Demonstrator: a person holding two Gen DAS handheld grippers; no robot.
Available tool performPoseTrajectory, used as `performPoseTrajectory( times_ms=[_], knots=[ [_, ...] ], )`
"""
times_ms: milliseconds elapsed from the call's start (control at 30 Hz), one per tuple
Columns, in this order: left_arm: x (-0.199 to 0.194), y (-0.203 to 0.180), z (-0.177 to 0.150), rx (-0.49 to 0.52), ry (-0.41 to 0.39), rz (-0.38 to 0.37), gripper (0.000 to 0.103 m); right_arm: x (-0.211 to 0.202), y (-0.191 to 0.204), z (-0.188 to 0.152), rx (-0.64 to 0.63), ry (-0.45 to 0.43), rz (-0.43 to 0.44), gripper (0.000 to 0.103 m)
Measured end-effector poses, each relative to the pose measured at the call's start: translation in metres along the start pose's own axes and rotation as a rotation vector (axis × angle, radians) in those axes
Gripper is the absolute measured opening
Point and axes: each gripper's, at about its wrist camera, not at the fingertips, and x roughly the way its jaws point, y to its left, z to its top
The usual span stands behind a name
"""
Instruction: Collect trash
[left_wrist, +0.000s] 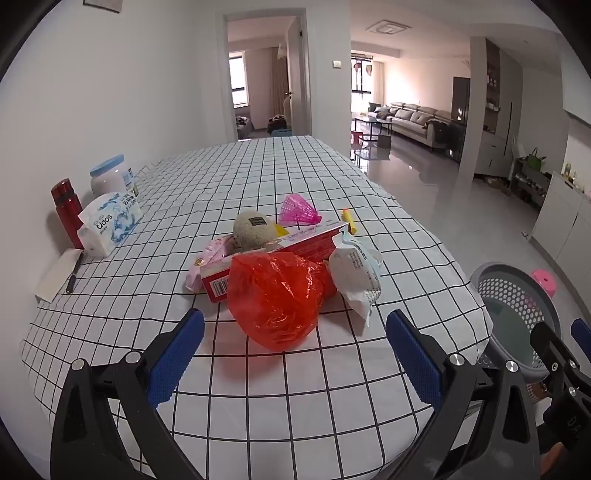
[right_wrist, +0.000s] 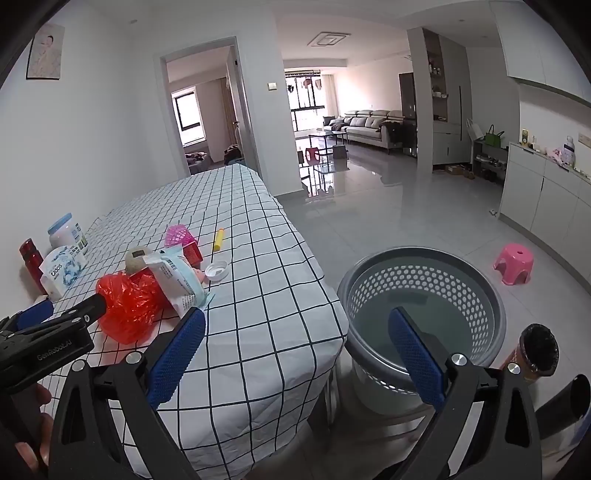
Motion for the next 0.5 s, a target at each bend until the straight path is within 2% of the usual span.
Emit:
performPoseTrajectory(
  times_ms=[500],
  knots=[
    [0.0041, 0.0072, 0.0000, -0.017, 0.007, -0.009, 0.097, 0.0050, 0.0017, -0.0017, -0.009, 0.015, 0.032, 0.095]
  ],
)
